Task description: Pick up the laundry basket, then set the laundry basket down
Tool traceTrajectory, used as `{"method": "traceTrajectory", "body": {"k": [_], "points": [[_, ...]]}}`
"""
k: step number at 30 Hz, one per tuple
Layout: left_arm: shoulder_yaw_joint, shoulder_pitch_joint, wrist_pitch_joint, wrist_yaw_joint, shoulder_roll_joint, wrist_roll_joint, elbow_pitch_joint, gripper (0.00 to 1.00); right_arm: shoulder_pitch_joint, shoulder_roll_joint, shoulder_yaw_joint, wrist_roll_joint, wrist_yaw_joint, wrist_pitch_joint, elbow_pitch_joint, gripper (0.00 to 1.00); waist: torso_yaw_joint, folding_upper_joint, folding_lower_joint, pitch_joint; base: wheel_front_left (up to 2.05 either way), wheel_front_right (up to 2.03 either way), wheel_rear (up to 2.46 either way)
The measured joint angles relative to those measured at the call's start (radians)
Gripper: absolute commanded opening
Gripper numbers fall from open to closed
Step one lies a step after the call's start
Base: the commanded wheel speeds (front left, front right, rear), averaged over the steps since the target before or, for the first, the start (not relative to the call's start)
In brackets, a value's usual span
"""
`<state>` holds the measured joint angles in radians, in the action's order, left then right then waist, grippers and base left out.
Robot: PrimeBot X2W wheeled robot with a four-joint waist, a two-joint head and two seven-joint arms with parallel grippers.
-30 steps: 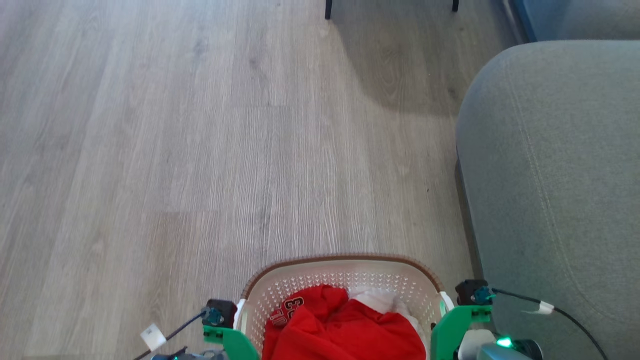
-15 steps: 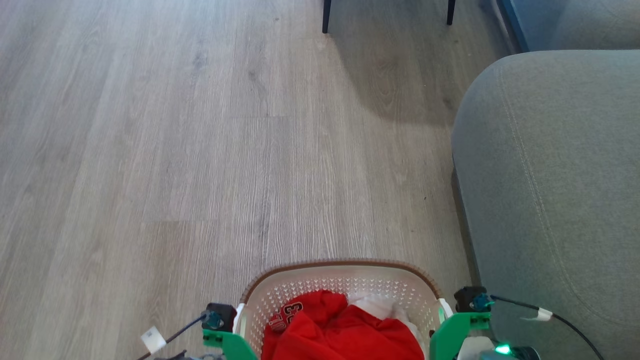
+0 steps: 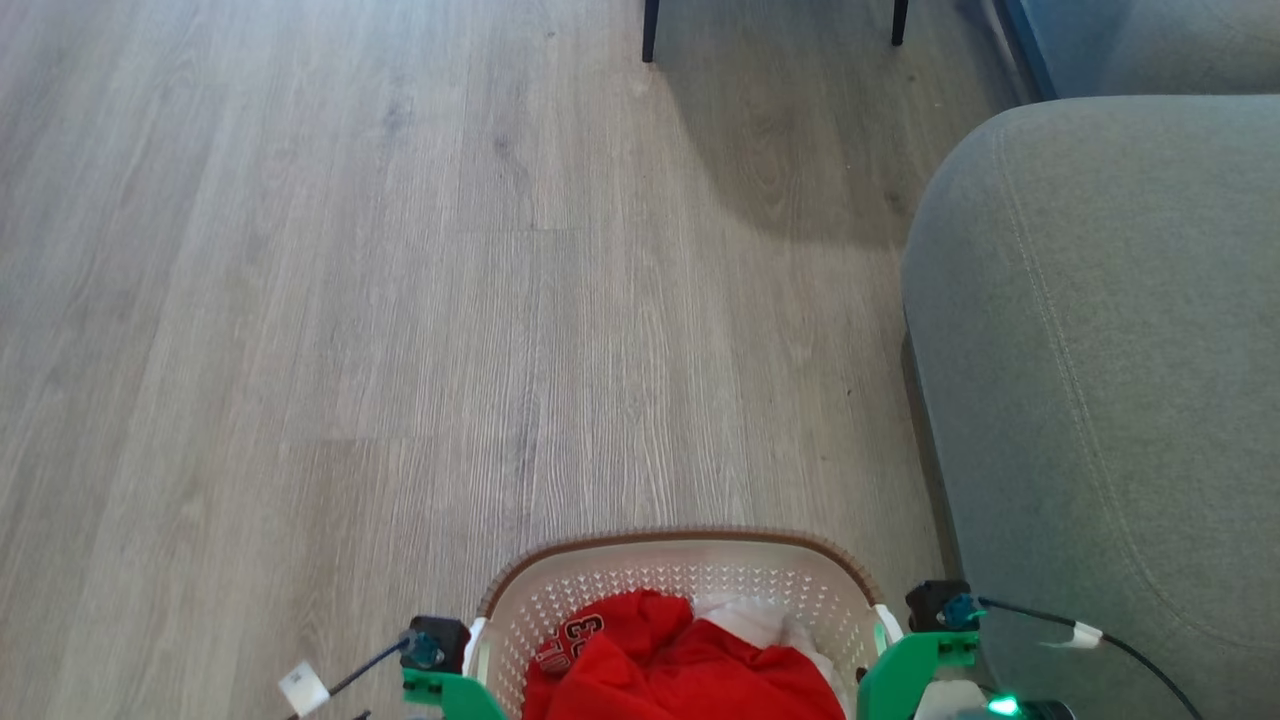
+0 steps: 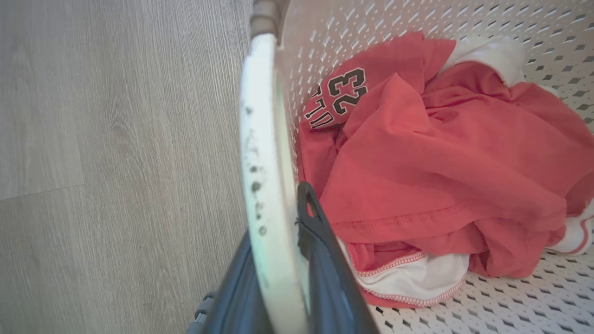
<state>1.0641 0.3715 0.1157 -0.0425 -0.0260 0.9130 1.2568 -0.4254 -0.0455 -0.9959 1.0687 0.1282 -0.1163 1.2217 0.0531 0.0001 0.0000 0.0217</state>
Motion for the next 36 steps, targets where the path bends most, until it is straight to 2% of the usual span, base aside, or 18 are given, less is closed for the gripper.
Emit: {"method": "traceTrajectory", "body": {"k": [10,19,36], "points": [[-0.001,0.011,0.015,0.0,0.0,0.032,0.003,0.0,-0.04,0.0,-0.039,0.03,0.0,-0.019,0.006,0.0,0.0,0.0,0.0,0.038,0.0,0.0,0.0],[-0.001,0.096,0.027,0.002,0.0,0.032,0.006,0.0,-0.126,0.0,-0.059,0.05,0.0,-0.049,0.021,0.0,0.001,0.0,0.0001,0.108,0.0,0.0,0.0],[-0.014,0.376,0.089,0.008,0.001,0.032,0.02,0.0,-0.432,-0.001,-0.064,0.037,0.0,-0.107,0.067,0.0,0.009,0.0,0.0003,0.37,0.0,0.0,0.0]]}}
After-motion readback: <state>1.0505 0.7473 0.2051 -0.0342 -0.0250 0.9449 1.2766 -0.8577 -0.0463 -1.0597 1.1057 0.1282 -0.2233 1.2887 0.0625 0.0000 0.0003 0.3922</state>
